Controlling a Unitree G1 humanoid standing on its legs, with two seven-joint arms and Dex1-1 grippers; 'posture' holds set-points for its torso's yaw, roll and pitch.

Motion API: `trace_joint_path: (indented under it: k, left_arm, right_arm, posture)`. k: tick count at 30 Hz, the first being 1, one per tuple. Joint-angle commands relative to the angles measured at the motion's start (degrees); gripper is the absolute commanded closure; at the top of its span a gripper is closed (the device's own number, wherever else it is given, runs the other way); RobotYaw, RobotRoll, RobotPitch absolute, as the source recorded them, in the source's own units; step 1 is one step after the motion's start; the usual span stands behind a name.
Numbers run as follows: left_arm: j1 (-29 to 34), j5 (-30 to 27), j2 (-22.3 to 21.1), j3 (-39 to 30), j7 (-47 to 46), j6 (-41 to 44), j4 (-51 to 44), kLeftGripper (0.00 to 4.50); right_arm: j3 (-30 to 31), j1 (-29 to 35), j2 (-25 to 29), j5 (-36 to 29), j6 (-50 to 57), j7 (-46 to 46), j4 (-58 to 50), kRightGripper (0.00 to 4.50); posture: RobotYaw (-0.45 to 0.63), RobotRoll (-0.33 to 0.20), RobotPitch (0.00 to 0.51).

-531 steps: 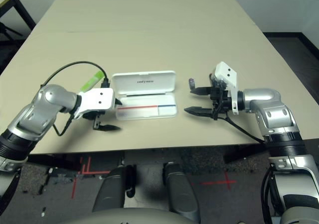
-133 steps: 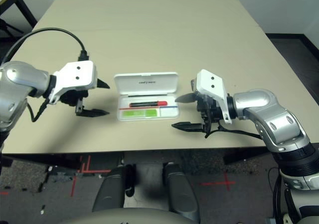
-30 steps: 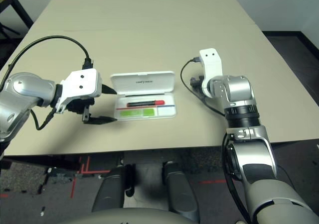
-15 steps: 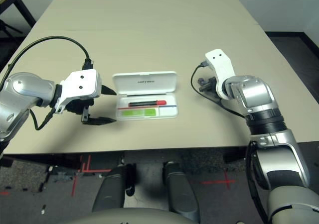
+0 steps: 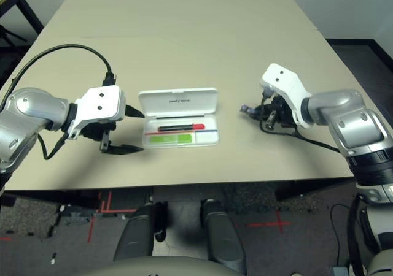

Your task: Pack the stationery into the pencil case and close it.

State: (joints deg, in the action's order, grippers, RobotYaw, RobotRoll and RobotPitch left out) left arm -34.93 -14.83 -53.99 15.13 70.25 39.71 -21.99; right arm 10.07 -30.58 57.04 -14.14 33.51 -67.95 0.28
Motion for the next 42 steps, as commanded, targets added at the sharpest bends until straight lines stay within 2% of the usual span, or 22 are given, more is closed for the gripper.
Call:
trace_joint_path:
  k: [1, 14, 23, 31, 42]
  left_arm:
    - [-0.3, 0.4, 0.1, 1.3, 0.7, -0.6, 0.2, 0.0]
    - [1.1, -0.3, -0.6, 0.4, -0.5, 0.7, -1.5, 0.0]
    - [1.5, -0.5, -1.0, 0.1, -1.2, 1.5, -2.2, 0.0]
    - [1.4, -0.5, -0.8, 0.3, -1.7, 2.1, -2.6, 0.0]
    - [1.5, -0.6, -0.8, 0.2, -2.1, 2.4, -2.9, 0.0]
  right_arm:
    - [-0.2, 0.5, 1.5, 0.0, -4.6, -5.0, 0.9, 4.21]
    - [3.7, -6.2, -5.0, 3.5, -24.2, -18.3, 10.5, 4.21]
    - [7.2, -10.0, -10.3, 6.2, -25.0, -20.2, 11.3, 4.21]
    - [10.5, -9.5, -14.1, 9.8, -24.6, -18.9, 10.9, 4.21]
    - [11.4, -10.2, -17.2, 13.0, -24.9, -16.6, 12.0, 4.21]
  posture:
    - [0.0, 0.0, 0.177]
    - [0.04, 0.0, 0.179]
    - [0.06, 0.0, 0.18]
    - [0.07, 0.0, 0.178]
    - [0.07, 0.0, 0.175]
